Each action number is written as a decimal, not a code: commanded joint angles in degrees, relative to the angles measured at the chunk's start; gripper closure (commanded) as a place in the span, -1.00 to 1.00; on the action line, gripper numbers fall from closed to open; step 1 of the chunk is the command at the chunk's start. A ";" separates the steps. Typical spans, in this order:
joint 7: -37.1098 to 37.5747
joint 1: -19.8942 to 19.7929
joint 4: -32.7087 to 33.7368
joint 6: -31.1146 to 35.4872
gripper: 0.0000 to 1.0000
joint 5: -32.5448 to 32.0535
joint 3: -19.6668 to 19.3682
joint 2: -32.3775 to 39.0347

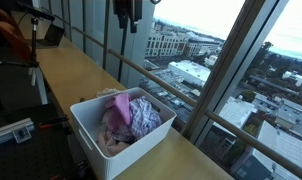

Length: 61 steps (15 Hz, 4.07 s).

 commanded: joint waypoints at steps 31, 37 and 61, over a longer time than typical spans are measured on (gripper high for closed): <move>9.18 11.49 -4.93 28.33 -1.00 -1.26 3.35 45.43; 10.37 13.66 -1.27 28.08 -1.00 -0.94 3.34 50.03; 15.05 9.15 -7.65 17.65 1.00 -5.62 -2.25 15.32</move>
